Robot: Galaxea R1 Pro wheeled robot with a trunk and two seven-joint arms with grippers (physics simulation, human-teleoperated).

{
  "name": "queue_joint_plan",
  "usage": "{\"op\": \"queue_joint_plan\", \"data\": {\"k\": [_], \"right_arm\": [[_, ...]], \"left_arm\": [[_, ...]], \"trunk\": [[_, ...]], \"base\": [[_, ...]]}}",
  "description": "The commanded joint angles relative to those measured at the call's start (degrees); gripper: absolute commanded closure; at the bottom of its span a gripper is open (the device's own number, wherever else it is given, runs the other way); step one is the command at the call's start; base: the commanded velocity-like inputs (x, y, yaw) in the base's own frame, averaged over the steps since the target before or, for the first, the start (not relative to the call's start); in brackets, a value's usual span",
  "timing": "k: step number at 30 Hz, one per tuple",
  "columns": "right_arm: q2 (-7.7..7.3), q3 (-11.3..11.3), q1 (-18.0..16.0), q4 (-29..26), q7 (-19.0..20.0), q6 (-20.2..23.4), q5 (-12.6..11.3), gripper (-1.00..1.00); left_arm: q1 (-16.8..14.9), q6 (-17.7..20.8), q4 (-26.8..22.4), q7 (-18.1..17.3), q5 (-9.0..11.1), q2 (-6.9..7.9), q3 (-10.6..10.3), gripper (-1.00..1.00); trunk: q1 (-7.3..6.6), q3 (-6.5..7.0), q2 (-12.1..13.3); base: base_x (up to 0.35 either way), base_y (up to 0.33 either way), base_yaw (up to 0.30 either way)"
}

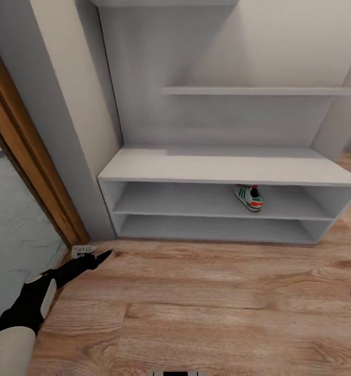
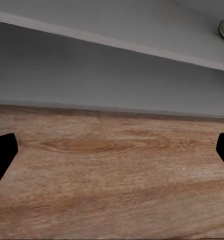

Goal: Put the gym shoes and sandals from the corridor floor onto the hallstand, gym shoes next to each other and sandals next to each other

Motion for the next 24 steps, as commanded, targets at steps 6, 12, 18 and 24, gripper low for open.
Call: {"op": "queue_joint_plan", "data": {"k": [6, 12, 18, 24], "right_arm": [[-0.01, -0.06, -0.03, -0.08, -0.07, 0.34, -0.24, 1.00], [-0.01, -0.06, -0.03, -0.08, -0.08, 0.34, -0.24, 1.00], [-0.01, -0.06, -0.03, -0.08, -0.08, 0.34, -0.24, 1.00], [0.10, 0.58, -0.03, 0.04, 0.16, 0.32, -0.38, 1.00]], "left_arm": [[-0.05, 0.40, -0.03, -0.36, -0.09, -0.11, 0.20, -1.00], [-0.05, 0.39, -0.03, -0.29, -0.09, -0.82, 0.19, -1.00], [-0.05, 0.39, -0.03, -0.29, -0.09, -0.92, 0.20, -1.00], [-0.05, 0.33, 0.45, -0.43, -0.26, -0.93, 0.13, -1.00]], "trunk": [[-0.03, -0.05, -0.02], [-0.03, -0.05, -0.02], [-0.03, -0.05, -0.02], [-0.03, -0.05, -0.02]], "base": [[-0.033, 0.027, 0.288], [-0.040, 0.002, 0.285], [-0.258, -0.051, 0.145], [-0.060, -0.015, 0.014]]}}
